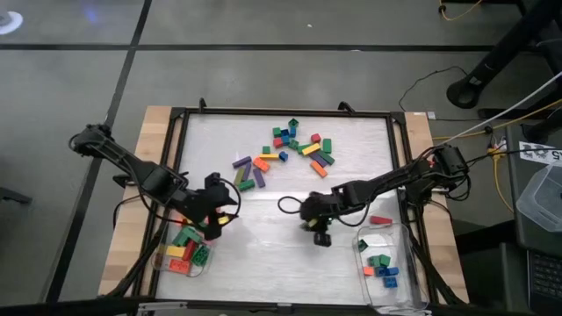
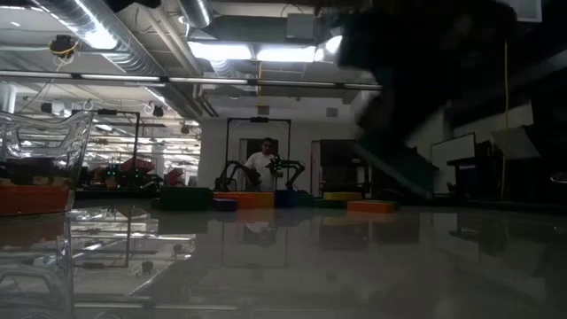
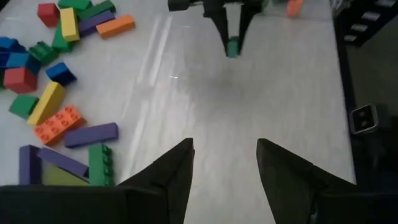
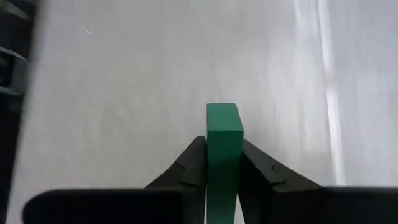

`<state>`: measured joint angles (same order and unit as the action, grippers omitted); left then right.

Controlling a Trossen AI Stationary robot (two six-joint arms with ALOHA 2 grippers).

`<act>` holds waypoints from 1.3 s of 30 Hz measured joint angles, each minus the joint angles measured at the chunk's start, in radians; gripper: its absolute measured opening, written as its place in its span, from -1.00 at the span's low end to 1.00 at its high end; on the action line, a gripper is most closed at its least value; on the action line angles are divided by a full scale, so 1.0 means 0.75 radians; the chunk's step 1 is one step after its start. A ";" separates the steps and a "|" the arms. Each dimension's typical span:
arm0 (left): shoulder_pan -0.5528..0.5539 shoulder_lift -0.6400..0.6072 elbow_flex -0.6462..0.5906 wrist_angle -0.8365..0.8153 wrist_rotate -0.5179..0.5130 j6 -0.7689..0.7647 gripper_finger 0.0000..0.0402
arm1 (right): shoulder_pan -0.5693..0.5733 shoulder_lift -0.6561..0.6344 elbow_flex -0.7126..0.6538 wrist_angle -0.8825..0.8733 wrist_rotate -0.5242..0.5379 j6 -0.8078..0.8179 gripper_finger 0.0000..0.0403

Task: Sort blocks by size
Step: Put the large green wooden block into the left transparent bin

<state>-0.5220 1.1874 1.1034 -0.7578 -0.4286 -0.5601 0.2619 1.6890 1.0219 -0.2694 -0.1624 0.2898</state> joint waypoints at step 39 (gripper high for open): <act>0.184 0.241 0.000 0.603 -0.003 0.493 -0.66 | -0.003 -0.002 0.132 1.054 0.319 -0.702 -0.68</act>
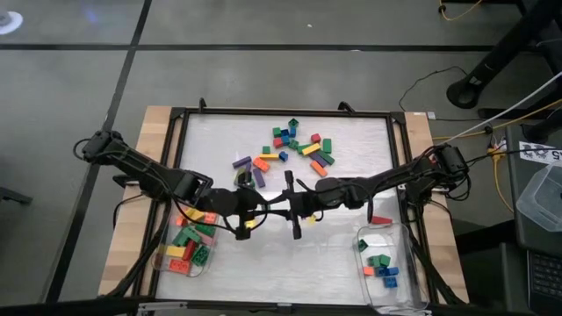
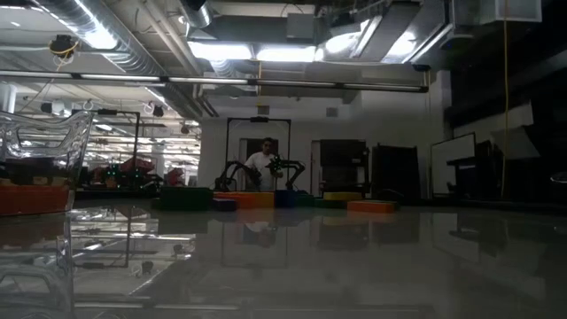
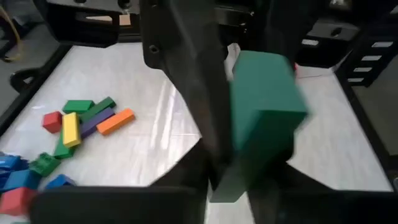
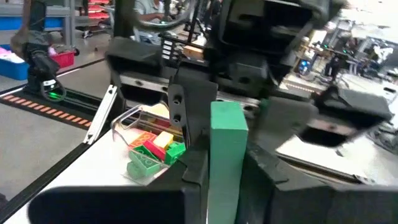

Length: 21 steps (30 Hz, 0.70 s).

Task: Sort blocks by size
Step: Put the large green wooden block into the left transparent bin

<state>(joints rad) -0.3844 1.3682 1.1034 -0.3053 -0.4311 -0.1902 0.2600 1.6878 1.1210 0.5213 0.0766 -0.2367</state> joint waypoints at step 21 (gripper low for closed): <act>-0.043 -0.257 0.114 -1.163 0.434 -0.587 -0.75 | 0.003 -0.029 -0.001 -0.329 0.214 0.037 0.09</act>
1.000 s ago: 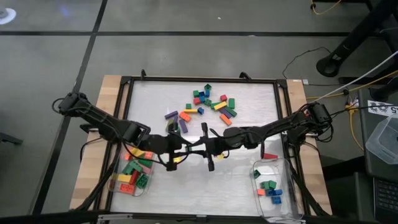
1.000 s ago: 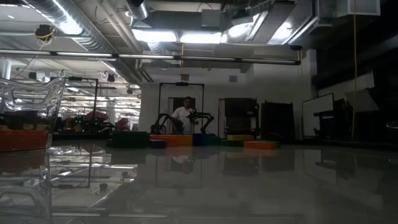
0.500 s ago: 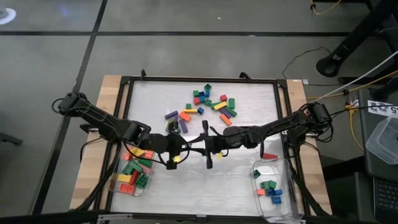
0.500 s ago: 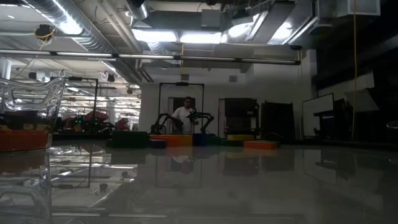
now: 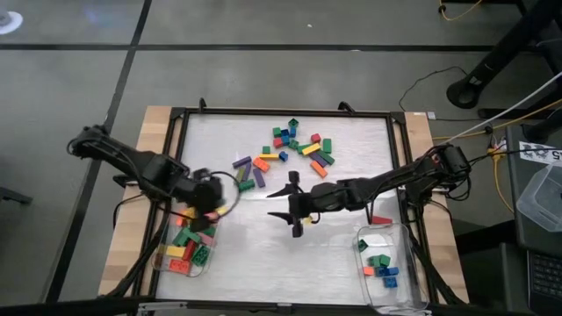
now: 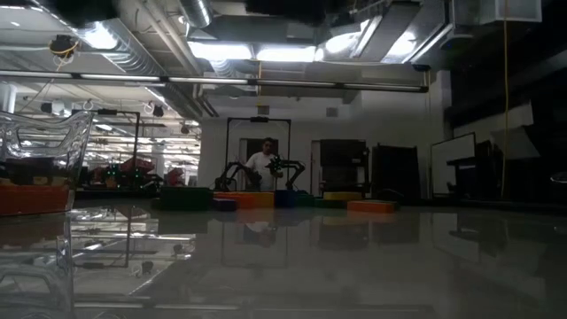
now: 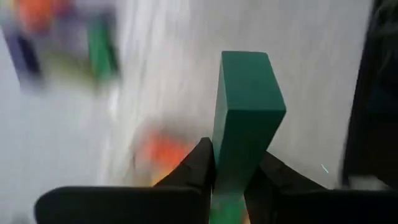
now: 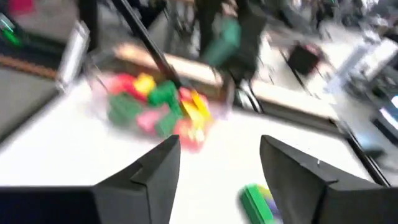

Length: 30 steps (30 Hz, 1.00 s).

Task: Sort blocks by size
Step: Put the large green wooden block into the left transparent bin, then put the large green game piece into the left transparent bin

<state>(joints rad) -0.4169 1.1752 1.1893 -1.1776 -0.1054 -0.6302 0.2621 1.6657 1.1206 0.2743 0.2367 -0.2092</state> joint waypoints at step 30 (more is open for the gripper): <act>0.229 -0.012 -0.204 0.434 -0.260 0.188 -0.25 | -0.203 -0.003 -0.001 -0.547 -0.005 0.251 0.11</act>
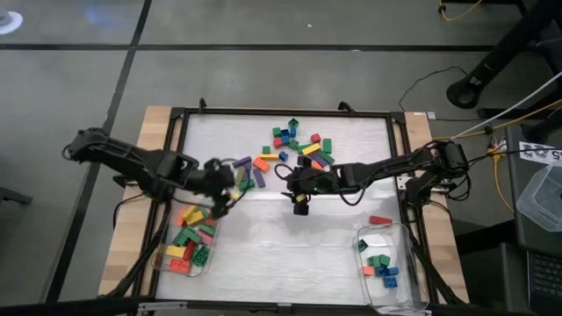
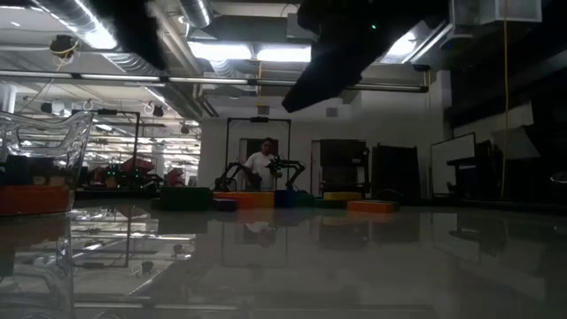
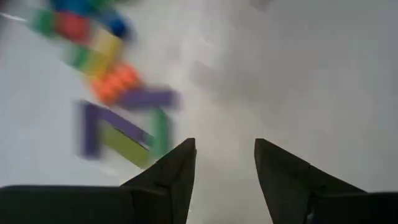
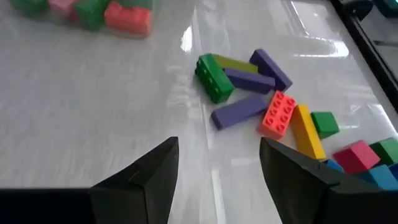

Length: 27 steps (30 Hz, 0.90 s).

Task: Sort blocks by size
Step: Put the large green game piece into the left transparent bin

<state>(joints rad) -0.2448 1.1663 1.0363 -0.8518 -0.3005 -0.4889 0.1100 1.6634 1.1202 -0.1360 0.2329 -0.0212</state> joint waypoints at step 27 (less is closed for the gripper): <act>0.430 0.688 0.002 0.051 0.192 0.317 -0.25 | -0.202 0.000 0.000 -0.486 0.048 0.372 0.11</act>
<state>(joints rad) 0.0774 1.6822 1.0374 -0.8136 -0.1564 -0.2514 -0.0416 1.6634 1.1202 -0.5003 0.2691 0.2579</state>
